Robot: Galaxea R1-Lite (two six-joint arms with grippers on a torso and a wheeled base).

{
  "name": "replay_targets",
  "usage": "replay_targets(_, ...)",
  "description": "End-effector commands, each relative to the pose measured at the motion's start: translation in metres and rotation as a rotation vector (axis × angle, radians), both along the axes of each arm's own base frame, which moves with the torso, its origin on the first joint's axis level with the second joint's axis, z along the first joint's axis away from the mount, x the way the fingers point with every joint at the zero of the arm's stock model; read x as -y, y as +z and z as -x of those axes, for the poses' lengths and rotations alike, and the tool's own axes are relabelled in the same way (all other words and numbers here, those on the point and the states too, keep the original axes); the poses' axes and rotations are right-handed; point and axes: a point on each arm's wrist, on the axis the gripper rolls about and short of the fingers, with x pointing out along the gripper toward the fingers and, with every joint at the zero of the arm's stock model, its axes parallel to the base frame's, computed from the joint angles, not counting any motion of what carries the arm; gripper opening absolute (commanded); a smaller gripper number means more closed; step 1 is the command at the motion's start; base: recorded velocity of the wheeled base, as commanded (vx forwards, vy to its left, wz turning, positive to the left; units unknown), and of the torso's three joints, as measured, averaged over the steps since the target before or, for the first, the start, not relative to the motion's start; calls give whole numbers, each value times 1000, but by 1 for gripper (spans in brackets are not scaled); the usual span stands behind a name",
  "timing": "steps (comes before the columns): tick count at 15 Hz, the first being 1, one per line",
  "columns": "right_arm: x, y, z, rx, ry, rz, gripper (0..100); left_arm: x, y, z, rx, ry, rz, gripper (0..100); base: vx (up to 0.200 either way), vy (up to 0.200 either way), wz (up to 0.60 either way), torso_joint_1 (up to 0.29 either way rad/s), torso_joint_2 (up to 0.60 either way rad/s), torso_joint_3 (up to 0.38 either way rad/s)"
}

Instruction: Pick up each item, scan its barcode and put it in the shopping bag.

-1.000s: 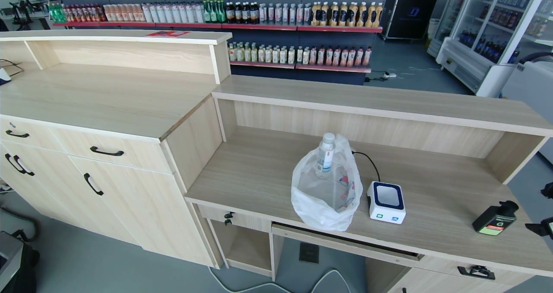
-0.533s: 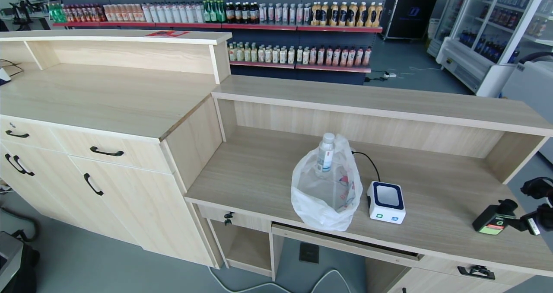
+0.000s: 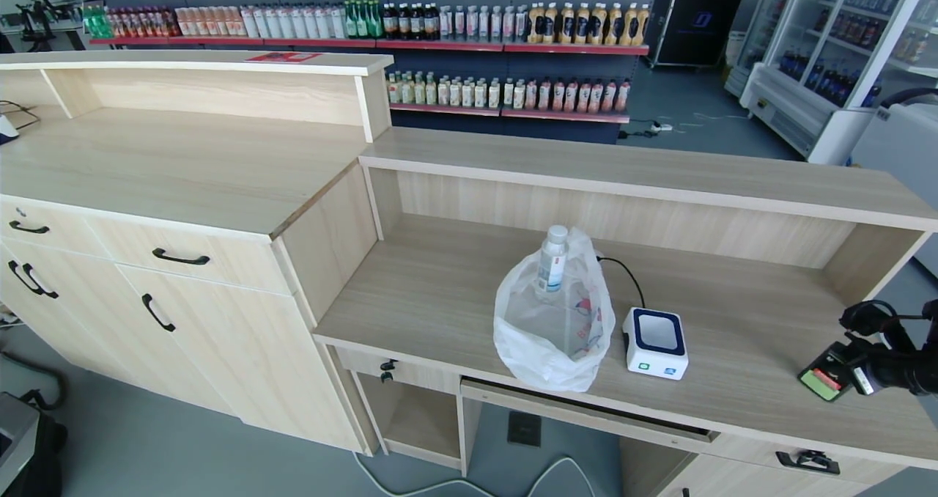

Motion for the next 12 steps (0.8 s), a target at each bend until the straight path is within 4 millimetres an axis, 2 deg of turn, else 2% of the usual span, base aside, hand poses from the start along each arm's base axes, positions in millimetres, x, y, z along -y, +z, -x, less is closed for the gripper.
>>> replay_targets(1, -3, -5, -1, -10, 7, -5, 0, 0, 0, 0, 0, 1, 0, 100, 0, 0, 0, 0, 0, 0)
replay_targets(9, -3, -3, 5, 23, -1, 23, 0, 0, 0, 0, 0, 1, 0, 100, 0, 0, 0, 0, 0, 0)
replay_targets(10, -3, 11, 5, 65, -3, 57, 0, 0, 0, 0, 0, 1, 0, 100, 0, 0, 0, 0, 0, 0)
replay_targets(12, -16, 62, 19, 144, 12, 134, 0, 0, 0, 0, 0, 1, 0, 100, 0, 0, 0, 0, 0, 0)
